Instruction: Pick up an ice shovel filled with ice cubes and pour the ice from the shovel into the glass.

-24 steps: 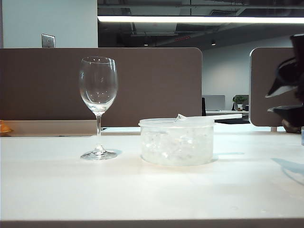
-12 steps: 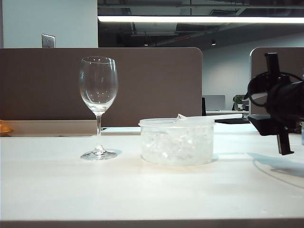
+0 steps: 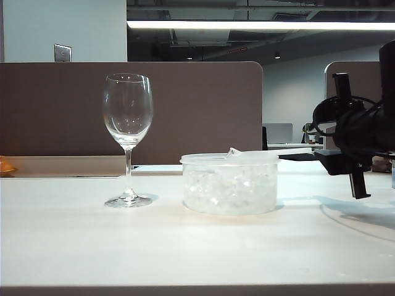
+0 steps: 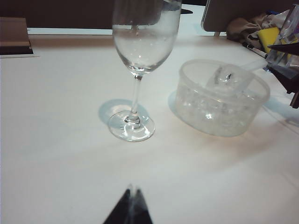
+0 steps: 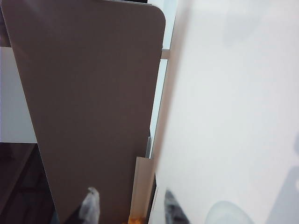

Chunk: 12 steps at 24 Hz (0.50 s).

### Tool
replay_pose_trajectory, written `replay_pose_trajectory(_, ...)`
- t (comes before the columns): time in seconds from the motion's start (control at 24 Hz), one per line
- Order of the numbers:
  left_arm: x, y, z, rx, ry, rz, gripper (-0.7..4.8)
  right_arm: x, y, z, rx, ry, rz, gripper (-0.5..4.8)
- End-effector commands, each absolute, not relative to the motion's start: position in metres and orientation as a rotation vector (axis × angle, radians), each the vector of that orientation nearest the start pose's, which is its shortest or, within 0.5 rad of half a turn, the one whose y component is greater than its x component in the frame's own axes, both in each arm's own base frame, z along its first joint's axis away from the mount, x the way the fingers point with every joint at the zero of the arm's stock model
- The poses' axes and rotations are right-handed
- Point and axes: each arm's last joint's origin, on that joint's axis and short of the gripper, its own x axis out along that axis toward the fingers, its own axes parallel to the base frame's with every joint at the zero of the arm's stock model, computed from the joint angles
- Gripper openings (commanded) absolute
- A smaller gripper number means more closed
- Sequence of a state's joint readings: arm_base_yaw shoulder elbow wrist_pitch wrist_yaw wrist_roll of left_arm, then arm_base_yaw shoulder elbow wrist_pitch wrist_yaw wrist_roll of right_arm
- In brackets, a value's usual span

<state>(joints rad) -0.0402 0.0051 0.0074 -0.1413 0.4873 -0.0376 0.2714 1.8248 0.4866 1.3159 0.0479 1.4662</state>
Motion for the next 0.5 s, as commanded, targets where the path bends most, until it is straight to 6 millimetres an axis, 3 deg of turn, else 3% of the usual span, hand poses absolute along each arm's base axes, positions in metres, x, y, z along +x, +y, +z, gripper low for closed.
replay_pose_trajectory(0.04,0.0926,-0.0173,0.1527,-0.065,0.146,-0.53,-0.05,0.2901,0.0793,0.1337,1.435,0.19,0.166,1.81)
replay_pose_trajectory(0.5,0.0926,-0.0173,0.1527,-0.065,0.146,-0.53,-0.05,0.291,0.0803,0.131,1.421,0.233,0.16,1.8)
